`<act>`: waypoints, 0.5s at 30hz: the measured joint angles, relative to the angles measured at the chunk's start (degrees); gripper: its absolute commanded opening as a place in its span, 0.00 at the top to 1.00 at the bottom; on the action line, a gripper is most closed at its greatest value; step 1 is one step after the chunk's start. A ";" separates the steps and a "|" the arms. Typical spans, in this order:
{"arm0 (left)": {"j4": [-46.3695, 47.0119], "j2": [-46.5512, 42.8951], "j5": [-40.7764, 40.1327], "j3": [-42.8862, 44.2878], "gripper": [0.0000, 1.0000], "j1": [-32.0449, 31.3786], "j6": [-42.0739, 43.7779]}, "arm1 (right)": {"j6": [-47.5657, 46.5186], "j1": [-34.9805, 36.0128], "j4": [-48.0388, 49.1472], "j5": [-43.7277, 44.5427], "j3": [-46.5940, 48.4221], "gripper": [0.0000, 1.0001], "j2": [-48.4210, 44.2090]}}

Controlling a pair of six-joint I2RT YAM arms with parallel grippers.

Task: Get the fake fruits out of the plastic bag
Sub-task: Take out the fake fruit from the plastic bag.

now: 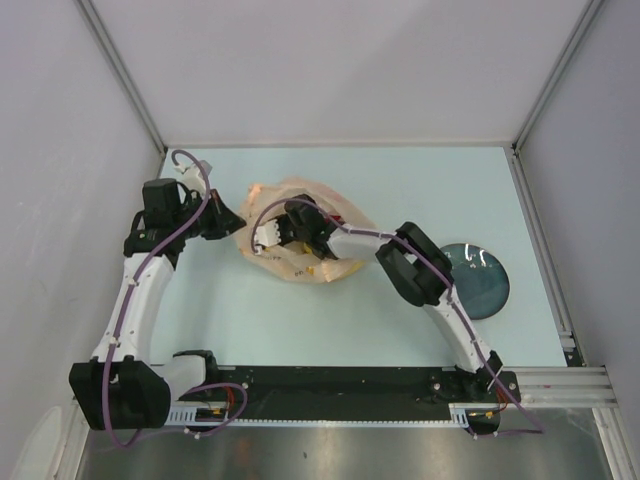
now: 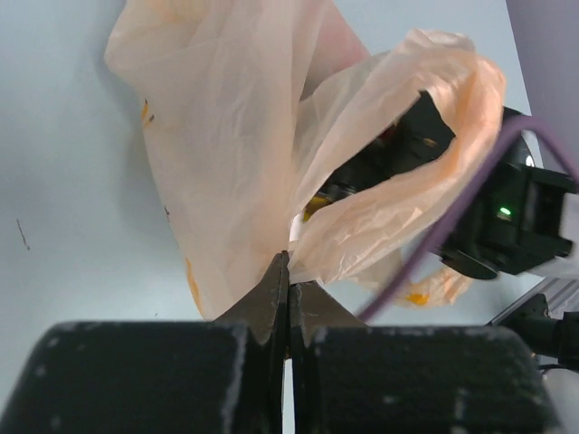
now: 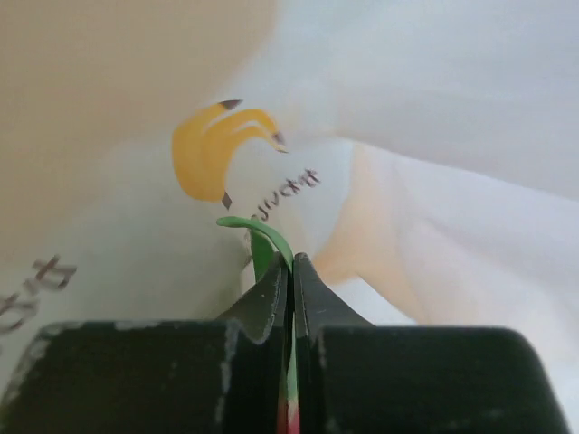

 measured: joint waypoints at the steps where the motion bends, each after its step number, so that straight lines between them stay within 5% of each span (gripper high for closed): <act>1: 0.31 0.00 0.00 -0.13 1.00 0.00 -0.07 | 1.31 0.17 0.37 0.24 -2.54 1.00 -2.21; 15: 3.58 0.20 -0.46 -0.42 0.99 0.00 -2.10 | 33.07 -0.35 -1.42 -4.50 -8.48 1.00 -25.00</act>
